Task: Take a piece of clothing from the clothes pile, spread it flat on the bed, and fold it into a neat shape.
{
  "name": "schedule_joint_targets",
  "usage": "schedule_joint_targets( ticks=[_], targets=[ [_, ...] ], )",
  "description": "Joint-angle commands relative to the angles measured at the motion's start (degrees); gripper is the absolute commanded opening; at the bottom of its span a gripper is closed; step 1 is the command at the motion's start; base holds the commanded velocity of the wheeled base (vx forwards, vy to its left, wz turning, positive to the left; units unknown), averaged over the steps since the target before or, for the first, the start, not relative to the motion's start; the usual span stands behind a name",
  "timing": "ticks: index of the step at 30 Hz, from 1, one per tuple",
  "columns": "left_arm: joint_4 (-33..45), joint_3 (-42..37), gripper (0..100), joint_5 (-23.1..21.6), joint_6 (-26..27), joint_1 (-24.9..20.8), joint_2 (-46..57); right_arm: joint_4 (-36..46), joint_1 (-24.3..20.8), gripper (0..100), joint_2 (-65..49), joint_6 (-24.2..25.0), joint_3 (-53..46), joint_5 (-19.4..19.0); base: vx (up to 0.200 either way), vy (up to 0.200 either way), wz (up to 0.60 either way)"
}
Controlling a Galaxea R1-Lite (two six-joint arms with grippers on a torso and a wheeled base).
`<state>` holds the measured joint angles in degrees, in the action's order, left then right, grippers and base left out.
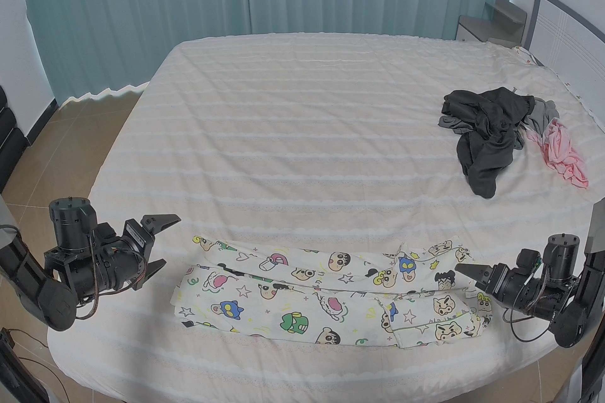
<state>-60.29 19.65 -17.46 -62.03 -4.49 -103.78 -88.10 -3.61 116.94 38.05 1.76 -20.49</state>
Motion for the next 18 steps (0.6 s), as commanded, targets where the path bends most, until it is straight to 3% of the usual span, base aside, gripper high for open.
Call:
schedule_joint_targets(
  ticks=[1,4,13,18],
  targets=[
    [-2.6,-2.6,100,0.0,-0.4,-0.5,-2.0,0.7,-0.1,100,2.3,0.7,-1.8,0.4,0.000,0.000,0.00],
    [-3.8,-3.0,100,0.0,-0.4,-0.7,-2.7,1.0,0.0,100,2.9,0.7,-1.8,0.4,0.000,0.000,0.00],
    [-23.7,-9.8,100,0.0,-0.1,-0.8,-10.9,2.0,-0.8,100,7.7,-1.6,-1.8,0.4,0.000,0.000,0.00],
    [-27.3,-11.0,100,-0.1,-0.2,-0.8,-12.2,4.6,-1.6,100,7.5,-2.7,-1.8,0.4,0.000,0.000,0.00]
  ],
)
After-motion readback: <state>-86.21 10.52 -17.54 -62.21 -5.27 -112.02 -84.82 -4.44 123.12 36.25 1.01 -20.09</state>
